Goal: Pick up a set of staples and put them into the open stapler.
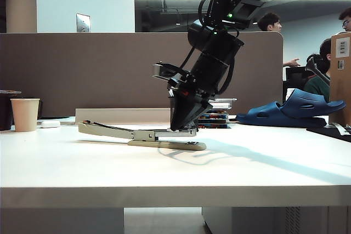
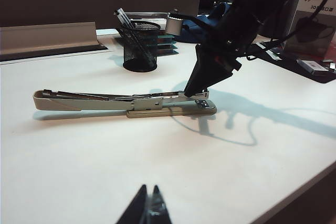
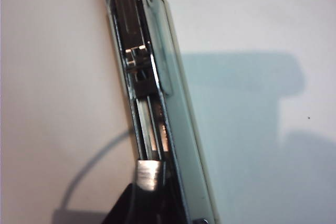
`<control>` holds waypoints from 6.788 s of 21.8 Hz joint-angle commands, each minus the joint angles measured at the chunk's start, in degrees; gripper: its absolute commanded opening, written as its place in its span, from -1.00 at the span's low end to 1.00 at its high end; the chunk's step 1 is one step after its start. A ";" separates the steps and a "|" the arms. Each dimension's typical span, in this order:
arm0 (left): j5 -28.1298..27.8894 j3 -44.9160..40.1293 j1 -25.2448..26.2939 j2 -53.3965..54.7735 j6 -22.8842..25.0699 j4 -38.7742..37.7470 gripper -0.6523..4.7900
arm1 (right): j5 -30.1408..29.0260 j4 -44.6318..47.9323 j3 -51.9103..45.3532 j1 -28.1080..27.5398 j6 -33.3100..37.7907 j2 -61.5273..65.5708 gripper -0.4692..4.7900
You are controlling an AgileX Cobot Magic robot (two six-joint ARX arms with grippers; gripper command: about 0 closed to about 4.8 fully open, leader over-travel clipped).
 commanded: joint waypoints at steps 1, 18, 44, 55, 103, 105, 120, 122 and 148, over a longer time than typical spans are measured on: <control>0.31 0.11 0.07 0.00 -0.20 0.72 -0.78 | 0.15 0.79 0.26 0.02 -0.02 -0.52 -0.58; 0.33 0.11 0.07 0.00 -0.20 0.72 -0.78 | 1.36 3.21 0.28 0.02 0.00 -2.19 -0.70; 0.33 0.11 0.07 0.00 -0.20 0.74 -0.78 | 1.88 4.37 0.20 0.02 -2.47 -0.26 -0.84; 0.33 0.13 0.07 0.00 -0.20 0.77 -0.78 | 3.06 -4.11 0.20 0.09 -3.26 -0.28 -0.84; -6.49 0.15 0.07 0.00 -0.17 0.79 -0.78 | 6.27 -3.32 0.24 -13.55 0.11 -29.75 -0.86; -10.82 0.15 0.07 0.00 -0.17 0.77 -0.78 | 5.95 -3.82 0.22 -15.37 1.79 -32.39 -0.86; -23.21 0.15 0.11 0.00 -0.17 0.83 -0.78 | 5.42 -5.18 -5.35 -28.09 14.01 -47.01 -0.86; -23.23 0.15 0.11 0.00 -0.17 0.96 -0.78 | 5.35 -4.11 -9.70 -29.97 14.95 -49.75 -0.86; -24.26 0.15 0.09 0.00 -0.17 2.95 -0.78 | 5.01 36.52 -89.94 -31.08 24.20 -103.43 -0.86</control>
